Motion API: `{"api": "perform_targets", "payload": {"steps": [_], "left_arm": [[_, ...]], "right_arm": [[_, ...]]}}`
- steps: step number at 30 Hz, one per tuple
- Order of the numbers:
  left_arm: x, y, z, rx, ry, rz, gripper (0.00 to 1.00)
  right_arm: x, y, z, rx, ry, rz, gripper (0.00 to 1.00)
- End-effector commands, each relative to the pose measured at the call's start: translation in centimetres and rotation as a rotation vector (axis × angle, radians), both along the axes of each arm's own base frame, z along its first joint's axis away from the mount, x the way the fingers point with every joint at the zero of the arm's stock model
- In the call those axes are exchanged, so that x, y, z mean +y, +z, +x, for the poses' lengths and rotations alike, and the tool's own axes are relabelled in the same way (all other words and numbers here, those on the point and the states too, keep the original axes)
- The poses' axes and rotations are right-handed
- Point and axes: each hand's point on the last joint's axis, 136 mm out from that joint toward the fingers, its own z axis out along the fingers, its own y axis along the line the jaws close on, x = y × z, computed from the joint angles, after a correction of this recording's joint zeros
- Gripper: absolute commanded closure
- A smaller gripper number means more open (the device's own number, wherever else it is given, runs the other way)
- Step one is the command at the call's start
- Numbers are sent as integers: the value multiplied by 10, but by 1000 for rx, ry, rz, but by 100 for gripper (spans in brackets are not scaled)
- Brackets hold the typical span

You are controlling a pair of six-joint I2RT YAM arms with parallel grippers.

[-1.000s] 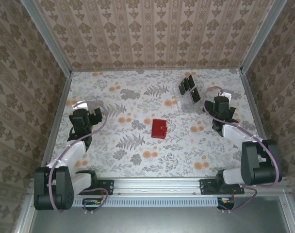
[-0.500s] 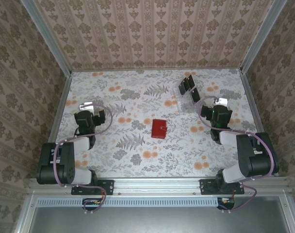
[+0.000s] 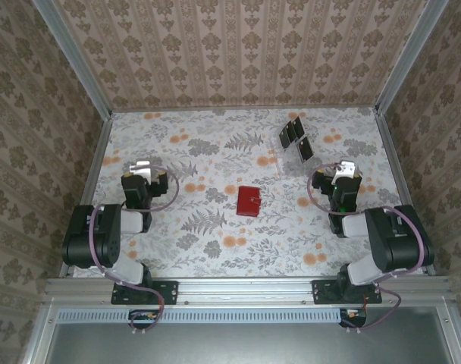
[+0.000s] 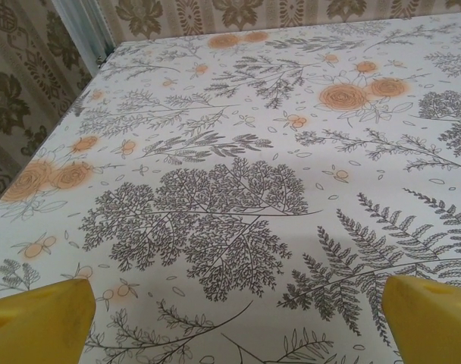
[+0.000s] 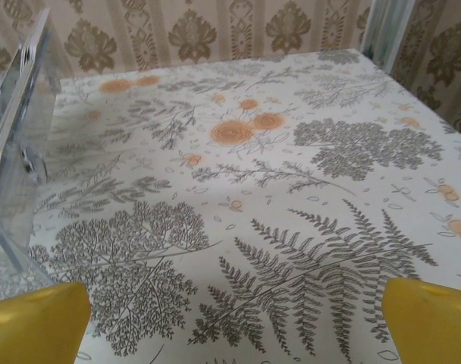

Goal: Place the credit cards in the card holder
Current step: Reset both arms

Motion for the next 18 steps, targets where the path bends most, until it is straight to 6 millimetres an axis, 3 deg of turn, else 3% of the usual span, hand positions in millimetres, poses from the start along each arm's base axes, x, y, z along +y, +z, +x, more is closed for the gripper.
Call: {"api": "perform_targets", "payload": {"steps": [1,3,18], "left_arm": [[-4,8,10,-9,-44,11,0],[-3,8,11,-5,-53,-3,0],[-2,7,11,-2,-55,-9,0]], "right_arm": [[10,12,10,-26,60,-1,0],[9,9,21,7,54,6,0],[11,9,21,24,52,-17,0]]}}
